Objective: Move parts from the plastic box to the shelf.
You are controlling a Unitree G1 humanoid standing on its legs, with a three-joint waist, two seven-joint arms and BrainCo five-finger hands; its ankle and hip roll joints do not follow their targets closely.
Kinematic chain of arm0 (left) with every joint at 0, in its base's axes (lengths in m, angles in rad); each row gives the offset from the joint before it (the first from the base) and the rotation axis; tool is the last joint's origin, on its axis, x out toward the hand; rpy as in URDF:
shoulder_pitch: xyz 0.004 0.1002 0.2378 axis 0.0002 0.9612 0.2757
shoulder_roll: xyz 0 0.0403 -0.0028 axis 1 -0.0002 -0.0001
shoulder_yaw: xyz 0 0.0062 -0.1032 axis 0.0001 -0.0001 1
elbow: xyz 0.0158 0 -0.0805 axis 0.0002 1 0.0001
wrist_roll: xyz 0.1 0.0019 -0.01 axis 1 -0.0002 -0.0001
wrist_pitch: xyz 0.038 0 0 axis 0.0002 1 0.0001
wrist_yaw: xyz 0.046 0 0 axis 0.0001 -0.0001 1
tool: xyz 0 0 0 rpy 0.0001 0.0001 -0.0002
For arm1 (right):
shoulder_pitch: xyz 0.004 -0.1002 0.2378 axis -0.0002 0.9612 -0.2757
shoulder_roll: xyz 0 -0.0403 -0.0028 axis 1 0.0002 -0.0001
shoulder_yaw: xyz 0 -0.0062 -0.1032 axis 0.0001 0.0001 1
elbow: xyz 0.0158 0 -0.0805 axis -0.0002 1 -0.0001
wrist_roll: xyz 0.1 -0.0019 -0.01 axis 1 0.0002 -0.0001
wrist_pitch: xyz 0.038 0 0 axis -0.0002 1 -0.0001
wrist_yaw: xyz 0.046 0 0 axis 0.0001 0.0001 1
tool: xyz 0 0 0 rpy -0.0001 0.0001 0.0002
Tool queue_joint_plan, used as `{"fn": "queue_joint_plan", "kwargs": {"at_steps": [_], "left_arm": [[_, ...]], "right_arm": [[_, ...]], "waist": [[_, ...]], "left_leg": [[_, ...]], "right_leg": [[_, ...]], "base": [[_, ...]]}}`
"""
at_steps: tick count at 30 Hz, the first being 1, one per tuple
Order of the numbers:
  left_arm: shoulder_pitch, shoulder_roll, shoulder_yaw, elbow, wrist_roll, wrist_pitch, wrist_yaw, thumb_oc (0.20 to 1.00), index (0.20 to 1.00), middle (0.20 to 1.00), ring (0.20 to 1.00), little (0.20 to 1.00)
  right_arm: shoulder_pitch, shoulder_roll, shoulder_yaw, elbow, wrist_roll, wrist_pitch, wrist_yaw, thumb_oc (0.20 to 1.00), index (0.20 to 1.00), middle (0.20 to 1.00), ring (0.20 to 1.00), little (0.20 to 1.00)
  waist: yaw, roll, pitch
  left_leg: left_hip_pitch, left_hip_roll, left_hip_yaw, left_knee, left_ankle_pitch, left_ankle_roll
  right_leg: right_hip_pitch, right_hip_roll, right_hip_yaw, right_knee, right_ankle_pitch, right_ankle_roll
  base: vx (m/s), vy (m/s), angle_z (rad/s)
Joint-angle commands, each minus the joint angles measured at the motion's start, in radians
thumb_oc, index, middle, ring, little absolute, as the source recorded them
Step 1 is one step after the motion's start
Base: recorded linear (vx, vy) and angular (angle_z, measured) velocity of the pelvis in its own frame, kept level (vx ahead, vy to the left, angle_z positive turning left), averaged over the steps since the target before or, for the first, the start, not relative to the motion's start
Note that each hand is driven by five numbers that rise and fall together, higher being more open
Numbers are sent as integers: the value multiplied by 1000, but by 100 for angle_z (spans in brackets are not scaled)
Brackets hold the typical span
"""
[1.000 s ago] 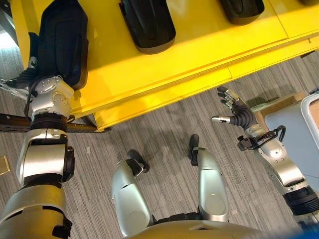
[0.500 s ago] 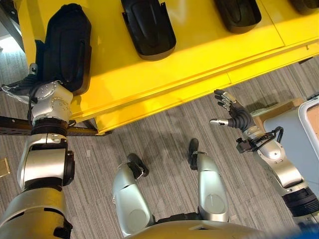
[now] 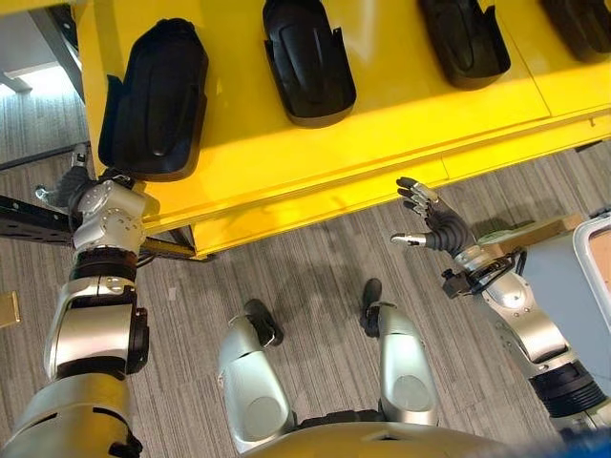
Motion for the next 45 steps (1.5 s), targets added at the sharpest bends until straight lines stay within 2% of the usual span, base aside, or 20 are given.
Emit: {"fn": "queue_joint_plan", "kwargs": {"at_steps": [1, 6, 9, 11, 12, 15, 16, 22, 28, 34, 37, 39, 43, 45], "left_arm": [[63, -270, -36, 31, -62, 69, -22, 1000, 1000, 1000, 1000, 1000], [80, -289, -47, 19, -25, 64, -24, 1000, 1000, 1000, 1000, 1000], [89, -285, -64, 7, 84, 69, -25, 1000, 1000, 1000, 1000, 1000], [94, -274, -88, -12, 232, 86, -8, 1000, 1000, 1000, 1000, 1000], [98, -264, -120, -34, 358, 110, 1, 1000, 1000, 1000, 1000, 1000], [105, -259, -172, -77, 501, 133, 22, 1000, 1000, 1000, 1000, 1000], [132, -272, -218, -114, 601, 136, 19, 1000, 1000, 1000, 1000, 1000], [207, -306, -306, -173, 813, 126, 21, 1000, 1000, 1000, 1000, 1000], [242, -326, -332, -196, 807, 150, 46, 1000, 1000, 1000, 1000, 1000], [246, -345, -311, -177, 747, 131, 86, 1000, 1000, 1000, 1000, 1000], [252, -353, -289, -174, 721, 117, 182, 1000, 1000, 1000, 1000, 1000], [259, -356, -252, -170, 633, 75, 322, 1000, 1000, 1000, 1000, 1000], [264, -352, -194, -163, 574, 36, 392, 1000, 1000, 1000, 1000, 1000], [276, -348, -138, -174, 542, -18, 454, 1000, 1000, 1000, 1000, 1000]], "right_arm": [[-48, 30, -22, -33, -11, -68, -1, 1000, 1000, 1000, 1000, 1000], [-59, 38, -12, -20, -11, -74, -2, 1000, 1000, 1000, 1000, 1000], [-60, 40, -8, -20, -11, -78, -2, 1000, 1000, 1000, 1000, 1000], [-60, 39, -5, -20, -10, -81, -2, 1000, 1000, 1000, 1000, 1000], [-60, 38, 1, -16, -8, -89, -5, 1000, 1000, 1000, 1000, 1000], [-55, 33, 7, -15, -2, -103, -16, 1000, 1000, 1000, 1000, 1000], [-55, 33, 16, -5, 2, -119, -36, 1000, 1000, 1000, 1000, 1000], [-53, 49, 33, 39, 2, -153, -69, 1000, 1000, 1000, 1000, 1000], [-47, 62, 40, 67, 10, -185, -90, 1000, 1000, 1000, 1000, 1000], [-46, 67, 42, 75, 13, -188, -92, 1000, 1000, 1000, 1000, 1000], [-45, 71, 44, 73, 12, -186, -92, 1000, 1000, 1000, 1000, 1000], [-46, 79, 52, 75, 6, -185, -97, 1000, 1000, 1000, 1000, 1000], [-53, 86, 62, 77, 8, -174, -108, 1000, 1000, 1000, 1000, 1000], [-43, 92, 62, 68, 10, -169, -102, 1000, 1000, 1000, 1000, 1000]], "waist": [[-7, -28, 72], [-3, -32, 72], [-1, -34, 72], [1, -34, 72], [4, -34, 72], [10, -33, 72], [20, -32, 72], [47, -38, 72], [64, -45, 72], [67, -43, 72], [72, -40, 72], [77, -37, 72], [83, -35, 72], [91, -34, 72]], "left_leg": [[34, -61, 41, -131, 110, -32], [28, -52, 42, -121, 112, -33], [25, -49, 45, -117, 111, -31], [26, -49, 48, -118, 110, -29], [25, -48, 51, -118, 109, -26], [17, -47, 51, -115, 107, -20], [16, -49, 50, -119, 104, -15], [3, -41, 39, -113, 100, -9], [-8, -40, 24, -113, 100, -13], [-13, -40, 15, -108, 102, -15], [-16, -43, 10, -106, 102, -15], [-20, -46, 1, -104, 105, -17], [-26, -49, -12, -98, 109, -22], [-20, -50, -21, -105, 113, -26]], "right_leg": [[20, 12, -52, 228, -200, -2], [31, 14, -58, 221, -204, -3], [37, 15, -60, 218, -207, -5], [44, 16, -63, 210, -206, -6], [49, 16, -65, 203, -205, -8], [50, 13, -71, 199, -205, -9], [61, 10, -81, 184, -204, -10], [77, 6, -105, 165, -201, -9], [89, 11, -119, 143, -196, -5], [92, 11, -118, 140, -196, -3], [96, 9, -121, 138, -198, -2], [100, 9, -119, 138, -200, -2], [110, 11, -118, 135, -203, -3], [131, 15, -124, 122, -205, -1]], "base": [[9, -36, 7], [1, -7, 1], [0, 0, 0], [0, 0, 0], [0, 0, 0], [-9, -17, 1], [-26, -58, 5], [-5, -70, 5], [-7, -64, 9], [0, 0, 0], [0, 0, 0], [0, 0, 0], [6, -15, 1], [17, -77, 5]]}}
